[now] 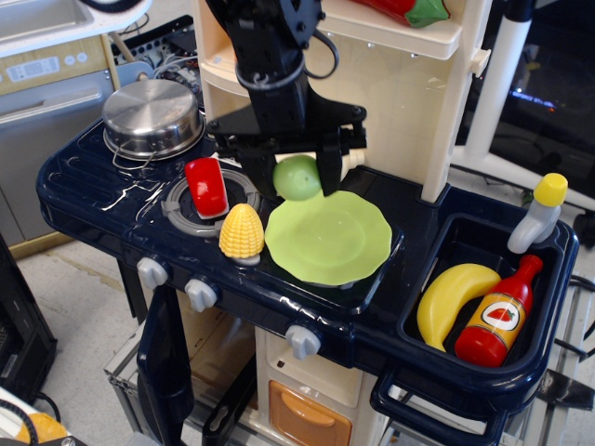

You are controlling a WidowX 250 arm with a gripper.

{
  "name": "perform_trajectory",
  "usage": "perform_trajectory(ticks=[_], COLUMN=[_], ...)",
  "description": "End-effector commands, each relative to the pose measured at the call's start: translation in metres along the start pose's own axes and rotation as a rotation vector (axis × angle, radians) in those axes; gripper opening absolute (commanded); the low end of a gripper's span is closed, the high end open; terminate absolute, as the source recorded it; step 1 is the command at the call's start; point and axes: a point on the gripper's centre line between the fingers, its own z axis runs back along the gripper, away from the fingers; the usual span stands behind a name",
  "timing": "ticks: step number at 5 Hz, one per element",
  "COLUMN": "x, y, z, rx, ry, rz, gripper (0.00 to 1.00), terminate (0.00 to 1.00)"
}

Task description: Put pear on plate

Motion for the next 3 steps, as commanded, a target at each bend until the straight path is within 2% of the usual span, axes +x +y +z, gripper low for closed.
perform_trajectory(ticks=[1,2,3], x=[0.0074,0.0074,0.0074], y=[-0.0073,-0.0073,-0.0073], z=[-0.0118,-0.0118,-0.0118], rx=[-0.091,-0.091,-0.091], ry=[-0.05,-0.05,-0.05], rz=[-0.05,-0.05,-0.05], gripper=[0.0,1.0,1.0], terminate=[0.0,0.0,1.0])
